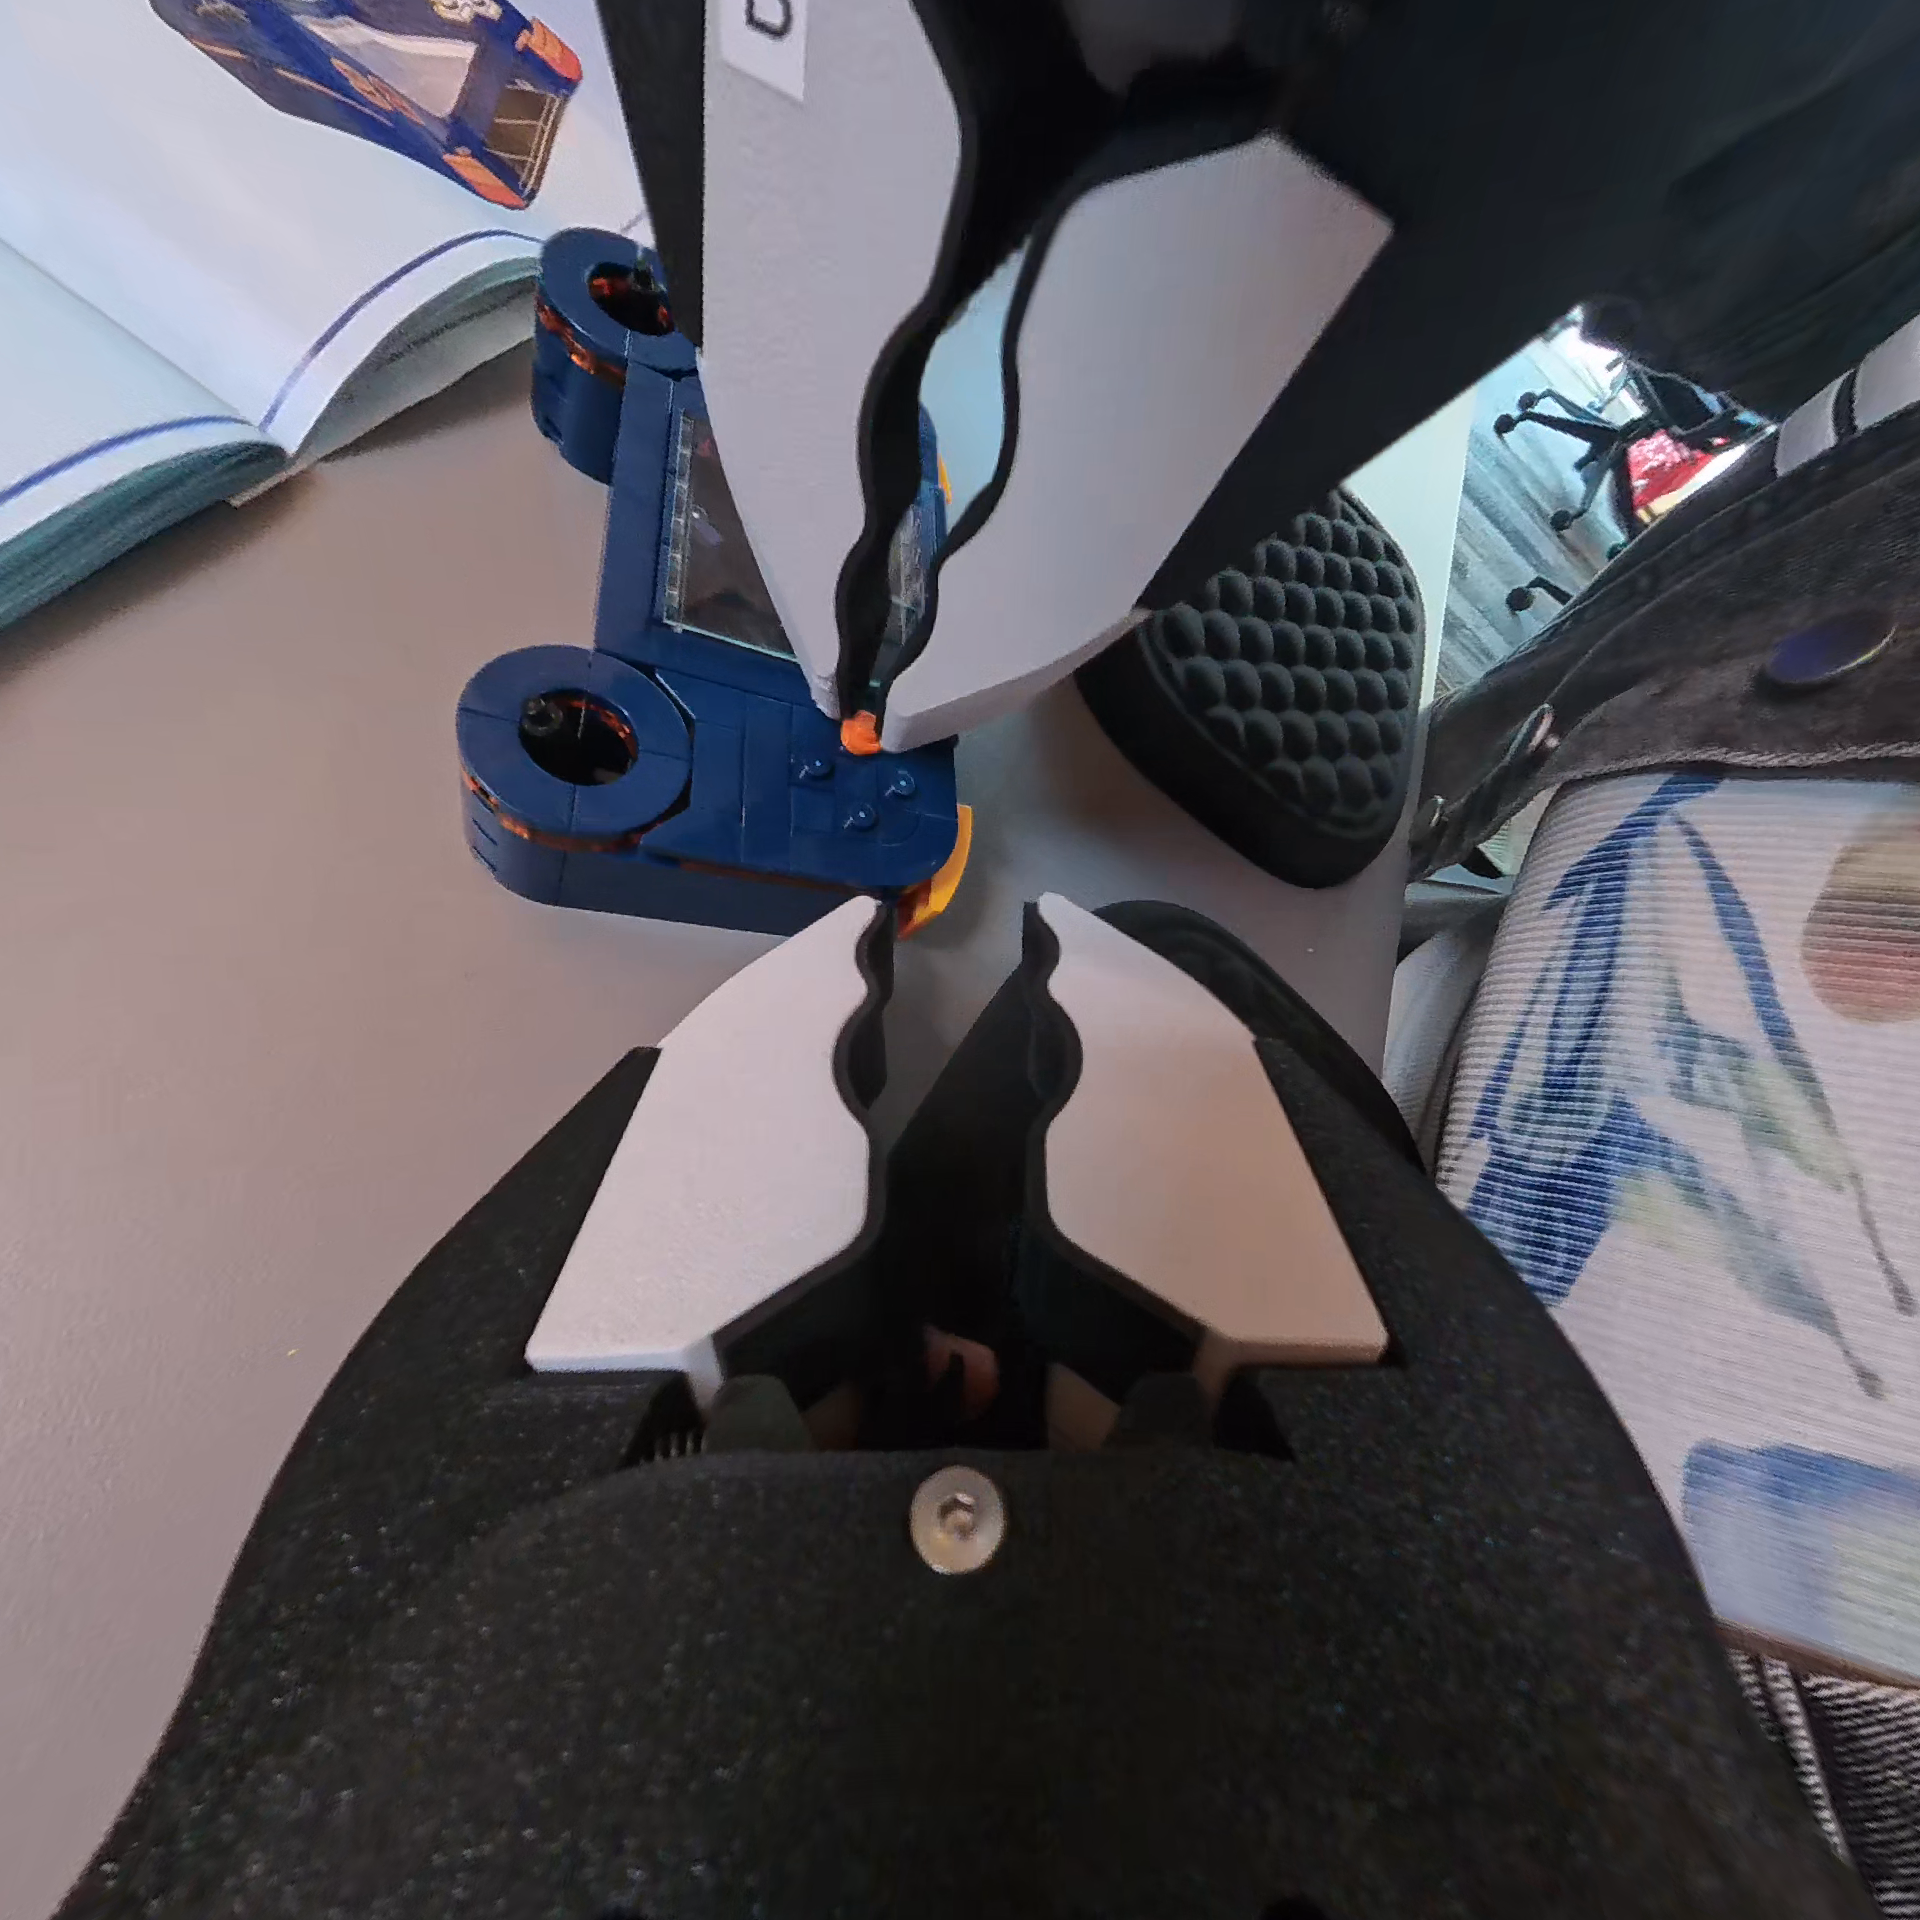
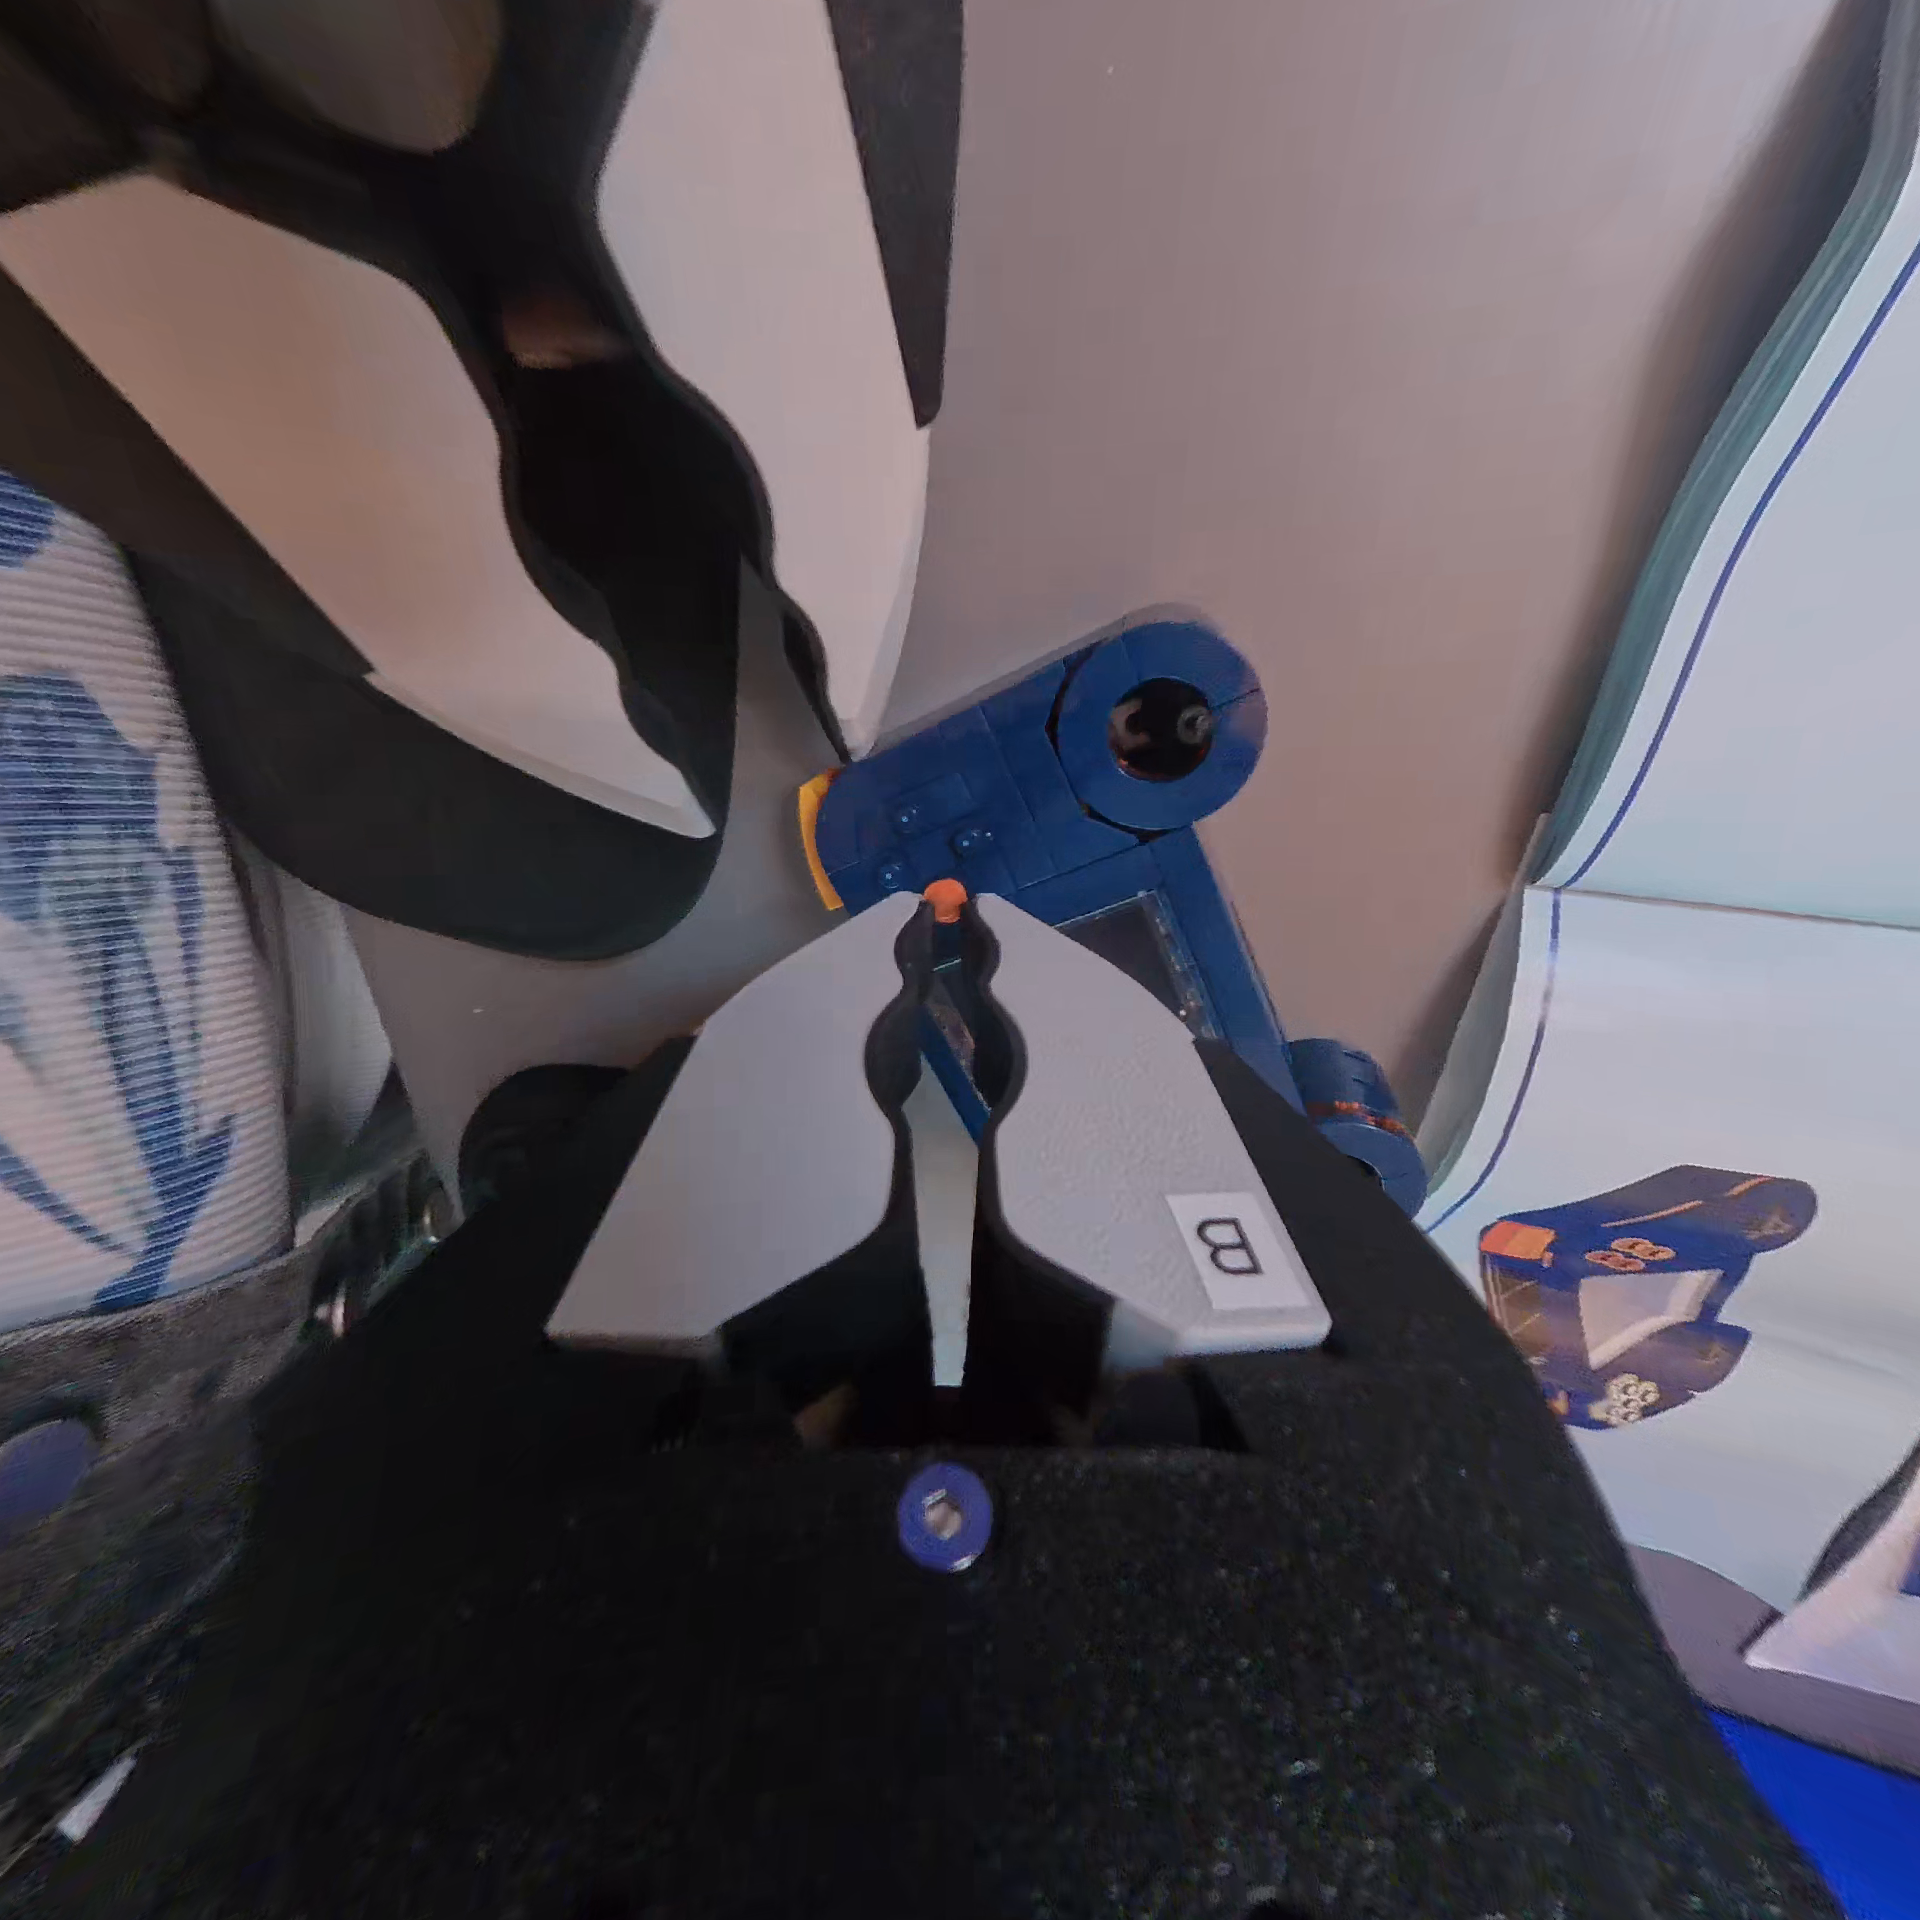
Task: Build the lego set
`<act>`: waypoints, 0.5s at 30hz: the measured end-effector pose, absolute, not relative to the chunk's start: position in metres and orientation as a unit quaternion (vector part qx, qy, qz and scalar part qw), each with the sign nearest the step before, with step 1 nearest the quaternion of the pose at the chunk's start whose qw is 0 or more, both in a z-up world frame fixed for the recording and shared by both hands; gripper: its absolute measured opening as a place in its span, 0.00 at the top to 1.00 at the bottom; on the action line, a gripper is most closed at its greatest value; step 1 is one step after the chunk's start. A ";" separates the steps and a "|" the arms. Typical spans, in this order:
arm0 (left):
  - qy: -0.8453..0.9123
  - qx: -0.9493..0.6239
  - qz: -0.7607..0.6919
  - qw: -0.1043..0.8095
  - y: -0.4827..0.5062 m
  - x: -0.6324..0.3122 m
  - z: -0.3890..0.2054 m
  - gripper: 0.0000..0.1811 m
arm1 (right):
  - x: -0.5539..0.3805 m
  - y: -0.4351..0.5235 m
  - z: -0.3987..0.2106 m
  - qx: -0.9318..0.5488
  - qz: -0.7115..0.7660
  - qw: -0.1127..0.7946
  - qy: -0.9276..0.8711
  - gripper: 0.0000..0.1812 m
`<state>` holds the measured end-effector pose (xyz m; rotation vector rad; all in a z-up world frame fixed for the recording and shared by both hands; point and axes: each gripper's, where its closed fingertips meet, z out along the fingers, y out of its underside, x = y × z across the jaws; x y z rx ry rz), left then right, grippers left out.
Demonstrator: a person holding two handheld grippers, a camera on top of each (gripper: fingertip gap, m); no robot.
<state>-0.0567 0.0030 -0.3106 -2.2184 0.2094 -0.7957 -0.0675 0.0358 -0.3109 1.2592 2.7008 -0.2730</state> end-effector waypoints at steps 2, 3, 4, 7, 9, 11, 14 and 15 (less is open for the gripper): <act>0.080 -0.867 -0.314 0.378 0.003 -0.057 -0.310 0.87 | -0.068 0.036 -0.311 0.432 -0.098 0.091 0.892 0.98; 0.081 -0.867 -0.312 0.379 0.003 -0.057 -0.310 0.87 | -0.067 0.036 -0.311 0.435 -0.100 0.097 0.889 0.98; 0.081 -0.868 -0.311 0.379 0.003 -0.057 -0.311 0.87 | -0.068 0.036 -0.311 0.434 -0.100 0.100 0.890 0.98; 0.080 -0.868 -0.311 0.378 0.003 -0.057 -0.311 0.87 | -0.068 0.036 -0.311 0.425 -0.097 0.087 0.896 0.96; 0.080 -0.868 -0.310 0.378 0.003 -0.057 -0.311 0.87 | -0.068 0.036 -0.311 0.408 -0.104 0.064 0.905 0.94; 0.078 -0.868 -0.308 0.382 0.004 -0.058 -0.310 0.87 | -0.068 0.037 -0.310 0.395 -0.119 0.043 0.910 0.92; 0.073 -0.864 -0.310 0.391 0.004 -0.060 -0.307 0.87 | -0.072 0.036 -0.298 0.406 -0.187 0.015 0.895 0.88; 0.072 -0.863 -0.310 0.392 0.004 -0.060 -0.307 0.87 | -0.073 0.035 -0.292 0.412 -0.215 0.008 0.886 0.88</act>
